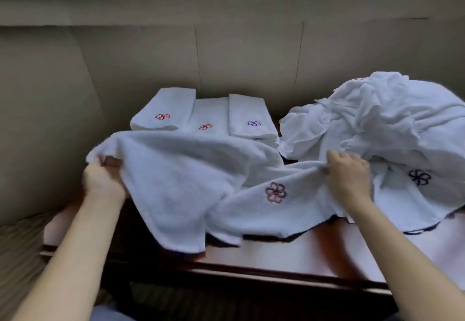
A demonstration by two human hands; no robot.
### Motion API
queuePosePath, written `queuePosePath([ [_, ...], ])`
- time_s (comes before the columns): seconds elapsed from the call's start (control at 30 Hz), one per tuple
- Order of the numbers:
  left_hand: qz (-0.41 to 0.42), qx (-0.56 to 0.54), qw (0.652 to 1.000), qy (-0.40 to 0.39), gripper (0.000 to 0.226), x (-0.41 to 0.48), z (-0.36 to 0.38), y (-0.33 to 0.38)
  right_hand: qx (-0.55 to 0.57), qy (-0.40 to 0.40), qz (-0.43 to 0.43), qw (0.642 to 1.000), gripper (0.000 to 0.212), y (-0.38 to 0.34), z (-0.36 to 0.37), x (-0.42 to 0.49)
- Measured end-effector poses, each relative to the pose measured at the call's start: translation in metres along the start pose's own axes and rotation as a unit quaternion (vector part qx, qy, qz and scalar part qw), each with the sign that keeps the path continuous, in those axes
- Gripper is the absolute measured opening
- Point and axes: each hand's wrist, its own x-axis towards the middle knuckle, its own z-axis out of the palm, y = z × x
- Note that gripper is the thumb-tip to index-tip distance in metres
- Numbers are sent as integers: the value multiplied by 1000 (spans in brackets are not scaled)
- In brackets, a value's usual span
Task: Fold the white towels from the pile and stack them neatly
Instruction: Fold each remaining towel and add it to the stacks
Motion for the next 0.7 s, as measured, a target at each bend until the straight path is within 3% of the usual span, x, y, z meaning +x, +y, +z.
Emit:
queuePosePath([
  [0.03,15,-17,1000,-10,40,0,-2,4,-12,-11,37,999,21,7,0,1],
  [0.1,32,123,992,10,35,-5,-3,-1,-31,-73,89,993,22,13,3,-2],
  [0.17,47,311,949,5,35,1,-10,-18,-18,-111,79,991,30,11,6,-7],
  [0.2,40,391,919,-34,34,1,-10,-29,0,-113,42,993,35,8,5,-8],
  [0.27,11,546,827,-133,37,-5,-9,-47,43,-113,-70,990,39,-2,5,-10],
  [0.33,10,706,682,-189,43,-7,-9,-65,74,-139,-144,977,40,-14,5,-14],
  [0.4,111,811,548,-173,42,-13,-7,-82,60,-153,-160,973,37,-22,7,-22],
  [0.43,166,819,519,-181,35,-19,-4,-88,46,-141,-159,976,34,-26,8,-26],
  [0.47,194,805,522,-205,25,-27,1,-94,36,-121,-159,979,31,-30,8,-30],
  [0.53,173,782,528,-283,13,-41,8,-104,76,-104,-172,977,27,-43,5,-40],
  [0.6,157,792,485,-335,15,-48,8,-118,148,-147,-209,956,25,-60,2,-54],
  [0.67,153,818,434,-345,33,-43,4,-127,142,-208,-264,931,29,-75,3,-71],
  [0.7,141,827,426,-340,38,-38,3,-129,125,-226,-281,924,31,-78,4,-75],
])
